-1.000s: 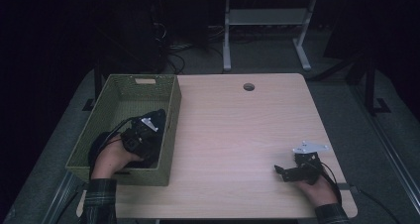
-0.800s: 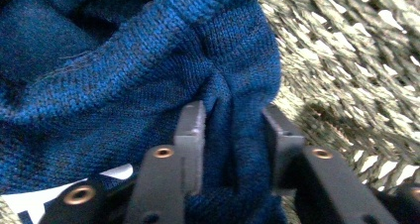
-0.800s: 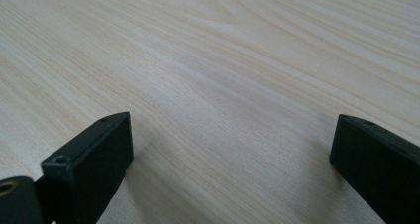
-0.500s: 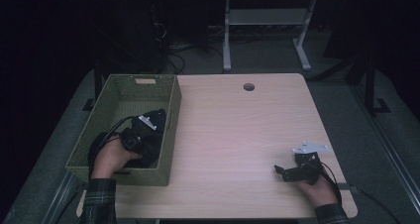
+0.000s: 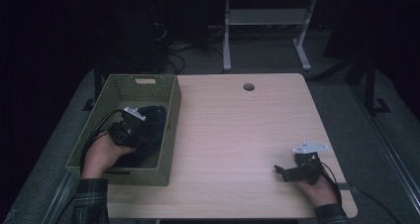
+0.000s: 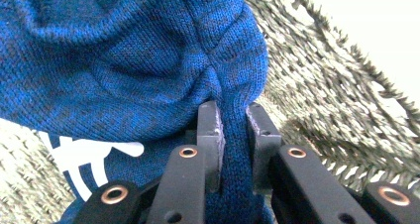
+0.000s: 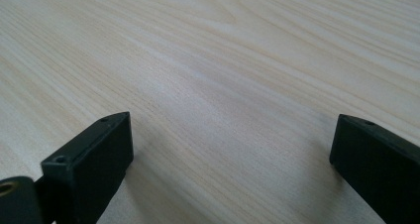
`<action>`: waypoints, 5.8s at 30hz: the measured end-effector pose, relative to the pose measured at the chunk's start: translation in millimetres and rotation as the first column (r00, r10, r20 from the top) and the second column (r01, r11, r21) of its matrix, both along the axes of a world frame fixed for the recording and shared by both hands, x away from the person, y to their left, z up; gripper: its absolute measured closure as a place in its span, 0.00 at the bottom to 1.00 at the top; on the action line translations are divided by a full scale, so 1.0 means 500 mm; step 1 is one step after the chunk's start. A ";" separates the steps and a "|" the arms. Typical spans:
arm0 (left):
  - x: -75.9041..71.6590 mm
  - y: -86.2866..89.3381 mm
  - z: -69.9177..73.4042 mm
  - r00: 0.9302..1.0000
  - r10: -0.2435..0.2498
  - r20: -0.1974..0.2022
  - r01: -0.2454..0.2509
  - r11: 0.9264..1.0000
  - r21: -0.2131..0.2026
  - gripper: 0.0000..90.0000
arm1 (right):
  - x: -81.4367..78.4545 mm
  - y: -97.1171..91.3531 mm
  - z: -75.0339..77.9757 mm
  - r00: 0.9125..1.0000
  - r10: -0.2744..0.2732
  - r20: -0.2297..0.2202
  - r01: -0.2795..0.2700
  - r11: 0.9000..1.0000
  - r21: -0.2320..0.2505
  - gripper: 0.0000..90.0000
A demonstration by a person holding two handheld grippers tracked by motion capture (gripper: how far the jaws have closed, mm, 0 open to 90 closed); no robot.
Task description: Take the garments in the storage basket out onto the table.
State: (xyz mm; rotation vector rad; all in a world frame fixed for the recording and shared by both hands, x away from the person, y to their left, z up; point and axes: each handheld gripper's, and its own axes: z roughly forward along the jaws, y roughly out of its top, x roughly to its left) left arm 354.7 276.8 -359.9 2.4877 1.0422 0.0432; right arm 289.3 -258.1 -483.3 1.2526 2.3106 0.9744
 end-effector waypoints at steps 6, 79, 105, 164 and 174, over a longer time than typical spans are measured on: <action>0.000 0.009 0.026 1.000 0.013 0.027 -0.013 1.000 0.007 0.88 | 0.000 0.000 0.000 1.000 0.000 0.000 0.000 1.000 0.000 0.03; -0.012 -0.037 0.389 0.962 -0.057 0.268 0.093 0.988 -0.127 0.90 | 0.000 0.000 0.000 1.000 -0.002 -0.004 0.002 1.000 0.002 0.03; -0.002 -0.173 0.419 0.939 -0.186 0.288 0.245 0.952 -0.184 0.90 | 0.000 0.000 0.000 1.000 -0.002 -0.003 0.002 1.000 0.002 0.03; 0.031 -0.505 0.199 0.926 -0.280 0.254 0.343 0.905 -0.252 0.90 | -0.001 0.002 0.001 1.000 0.017 -0.003 -0.017 1.000 0.004 0.03; 0.044 -0.531 0.117 0.938 -0.284 0.197 0.331 0.904 -0.270 0.90 | -0.004 0.001 0.001 1.000 0.022 -0.004 -0.022 1.000 0.004 0.03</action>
